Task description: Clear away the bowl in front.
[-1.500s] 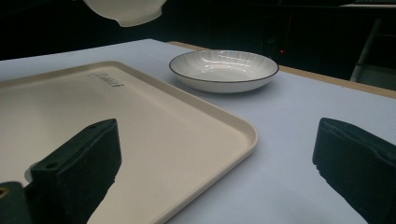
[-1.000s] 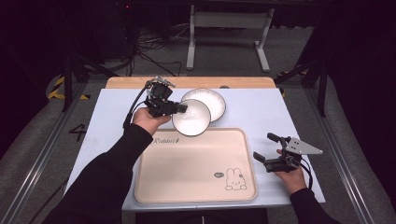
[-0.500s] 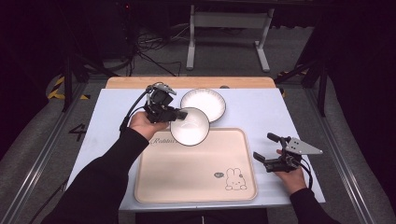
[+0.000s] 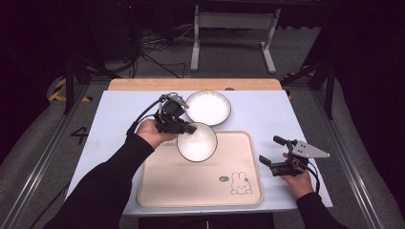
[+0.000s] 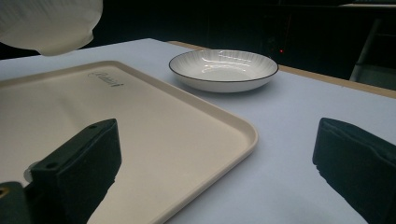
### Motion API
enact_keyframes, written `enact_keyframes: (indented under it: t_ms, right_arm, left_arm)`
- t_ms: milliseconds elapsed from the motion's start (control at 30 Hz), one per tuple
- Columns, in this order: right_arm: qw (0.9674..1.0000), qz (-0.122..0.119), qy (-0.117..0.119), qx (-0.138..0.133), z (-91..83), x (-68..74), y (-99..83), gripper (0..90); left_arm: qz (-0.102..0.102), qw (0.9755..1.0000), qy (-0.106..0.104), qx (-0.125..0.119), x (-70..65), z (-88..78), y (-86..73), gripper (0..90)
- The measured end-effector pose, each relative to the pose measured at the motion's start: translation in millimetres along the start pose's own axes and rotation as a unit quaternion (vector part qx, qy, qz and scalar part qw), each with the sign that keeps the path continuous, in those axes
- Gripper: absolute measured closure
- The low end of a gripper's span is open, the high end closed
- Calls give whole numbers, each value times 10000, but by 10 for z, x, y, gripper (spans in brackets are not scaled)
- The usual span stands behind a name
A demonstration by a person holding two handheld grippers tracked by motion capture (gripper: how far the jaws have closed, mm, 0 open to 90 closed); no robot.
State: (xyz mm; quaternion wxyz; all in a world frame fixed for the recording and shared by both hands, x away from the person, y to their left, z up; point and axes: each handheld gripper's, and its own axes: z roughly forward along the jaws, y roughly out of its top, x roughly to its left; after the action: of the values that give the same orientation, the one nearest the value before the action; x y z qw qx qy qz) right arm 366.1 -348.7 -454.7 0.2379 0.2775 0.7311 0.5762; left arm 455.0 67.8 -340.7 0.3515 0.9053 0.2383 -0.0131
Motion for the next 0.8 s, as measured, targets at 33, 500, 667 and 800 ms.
enact_keyframes:
  t_ms: [33,500,667,800]
  right_arm:
    - [10000,1,-1,1,0,0,0,15]
    - [10000,-2,0,-1,-1,0,0,16]
    - [10000,-1,1,-2,-1,0,0,16]
    - [10000,1,6,-2,-1,-1,0,16]
  left_arm:
    - [17,10000,-8,42,-6,20,-4,803]
    - [243,9986,-15,477,-79,258,-48,803]
    - [251,9981,-24,567,-91,347,-68,803]
    - [292,9972,22,690,-89,417,-87,804]
